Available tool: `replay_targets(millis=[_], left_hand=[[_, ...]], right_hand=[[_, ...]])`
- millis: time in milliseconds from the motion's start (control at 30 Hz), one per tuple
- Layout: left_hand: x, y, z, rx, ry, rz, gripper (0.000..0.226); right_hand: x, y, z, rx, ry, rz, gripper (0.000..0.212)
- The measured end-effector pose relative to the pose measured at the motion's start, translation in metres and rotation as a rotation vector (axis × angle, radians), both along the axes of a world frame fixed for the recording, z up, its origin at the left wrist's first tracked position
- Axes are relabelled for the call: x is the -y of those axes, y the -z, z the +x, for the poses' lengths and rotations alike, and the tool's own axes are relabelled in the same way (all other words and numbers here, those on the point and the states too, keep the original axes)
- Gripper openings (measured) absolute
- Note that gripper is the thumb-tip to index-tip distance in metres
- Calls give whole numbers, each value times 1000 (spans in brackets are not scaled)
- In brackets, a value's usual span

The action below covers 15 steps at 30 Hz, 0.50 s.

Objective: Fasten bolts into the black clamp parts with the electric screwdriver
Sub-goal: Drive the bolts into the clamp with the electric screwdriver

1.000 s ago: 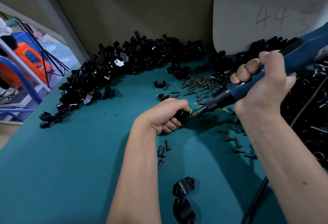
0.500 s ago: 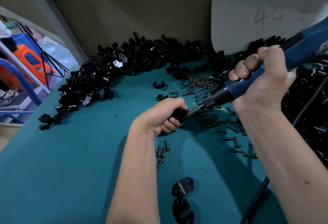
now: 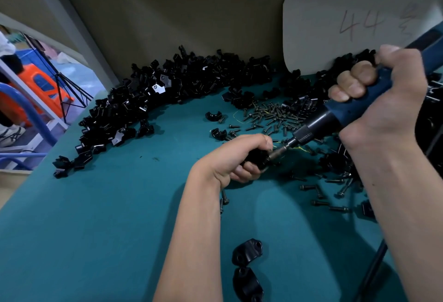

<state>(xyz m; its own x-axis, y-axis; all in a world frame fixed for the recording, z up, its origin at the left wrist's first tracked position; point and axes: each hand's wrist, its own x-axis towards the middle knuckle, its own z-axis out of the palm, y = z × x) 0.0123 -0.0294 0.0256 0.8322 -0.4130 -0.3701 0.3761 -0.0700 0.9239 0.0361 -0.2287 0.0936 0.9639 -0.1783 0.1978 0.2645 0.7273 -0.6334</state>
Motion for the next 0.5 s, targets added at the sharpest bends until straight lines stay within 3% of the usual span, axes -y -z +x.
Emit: replay_targets(millis=[100, 267, 367, 500], left_hand=[[4, -1, -4, 15, 75, -32, 8], [-6, -2, -9, 151, -26, -70, 13], [-11, 2, -8, 211, -59, 8, 25], [-7, 6, -7, 224, 49, 56, 31]], right_hand=[[7, 0, -2, 81, -131, 39, 24], [21, -10, 3, 54, -153, 285, 19], [23, -11, 5, -13, -38, 242, 27], [14, -11, 2, -44, 52, 157, 30]])
